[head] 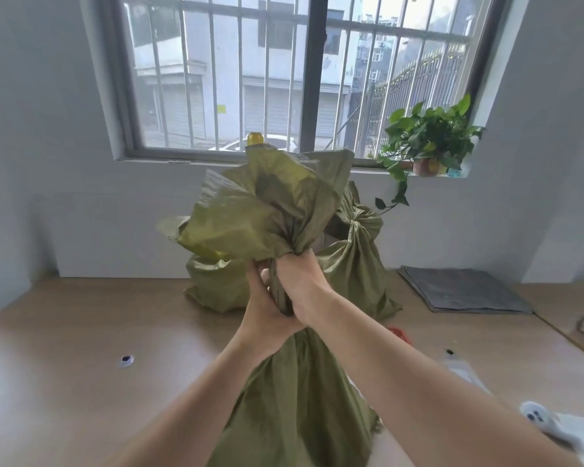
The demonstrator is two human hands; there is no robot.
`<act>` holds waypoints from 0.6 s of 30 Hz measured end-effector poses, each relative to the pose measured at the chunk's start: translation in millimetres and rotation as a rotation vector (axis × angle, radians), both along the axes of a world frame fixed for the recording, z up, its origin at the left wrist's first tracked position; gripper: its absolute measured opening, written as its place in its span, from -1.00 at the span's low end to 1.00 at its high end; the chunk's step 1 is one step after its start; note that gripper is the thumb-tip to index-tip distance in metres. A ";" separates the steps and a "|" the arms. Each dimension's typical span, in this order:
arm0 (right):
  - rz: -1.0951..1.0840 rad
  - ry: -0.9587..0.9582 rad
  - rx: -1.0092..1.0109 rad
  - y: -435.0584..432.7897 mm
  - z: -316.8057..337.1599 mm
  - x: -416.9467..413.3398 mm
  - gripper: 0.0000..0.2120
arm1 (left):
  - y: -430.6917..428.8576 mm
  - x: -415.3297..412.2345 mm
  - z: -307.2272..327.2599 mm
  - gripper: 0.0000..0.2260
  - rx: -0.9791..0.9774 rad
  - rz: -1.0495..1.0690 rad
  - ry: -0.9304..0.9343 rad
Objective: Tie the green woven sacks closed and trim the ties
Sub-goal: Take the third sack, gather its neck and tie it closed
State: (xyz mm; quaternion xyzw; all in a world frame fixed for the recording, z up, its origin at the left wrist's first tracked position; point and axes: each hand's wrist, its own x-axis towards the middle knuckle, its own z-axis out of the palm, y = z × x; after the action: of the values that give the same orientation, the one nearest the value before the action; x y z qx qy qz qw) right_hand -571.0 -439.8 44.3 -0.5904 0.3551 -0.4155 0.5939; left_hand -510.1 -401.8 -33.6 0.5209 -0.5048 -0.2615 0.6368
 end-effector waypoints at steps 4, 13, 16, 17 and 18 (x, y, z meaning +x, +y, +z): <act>-0.092 -0.226 0.053 1.3 -5.8 -2.2 -0.89 | 2.8 -2.0 -11.0 0.33 -0.035 -0.175 0.138; -0.103 -0.395 0.261 26.8 -7.8 9.4 -0.08 | -3.2 -18.7 -30.0 -0.84 0.032 0.158 0.155; -0.116 -0.382 0.330 29.2 -14.8 10.8 -0.25 | 2.0 -17.0 -41.6 -0.53 0.163 0.076 0.042; -0.133 -0.371 0.354 31.4 -13.5 11.5 -0.41 | 3.1 -14.9 -49.7 -0.47 0.198 0.054 0.047; -0.137 -0.361 0.369 32.0 -10.8 13.2 -0.57 | 3.1 -12.0 -58.1 -0.49 0.231 0.045 0.052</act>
State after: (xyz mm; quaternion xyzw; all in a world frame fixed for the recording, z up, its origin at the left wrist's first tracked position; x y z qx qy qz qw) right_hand -557.8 -407.9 33.5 -0.3631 0.3521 -0.4816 0.7157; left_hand -522.1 -398.7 -91.7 0.5951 -0.4429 -0.3167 0.5911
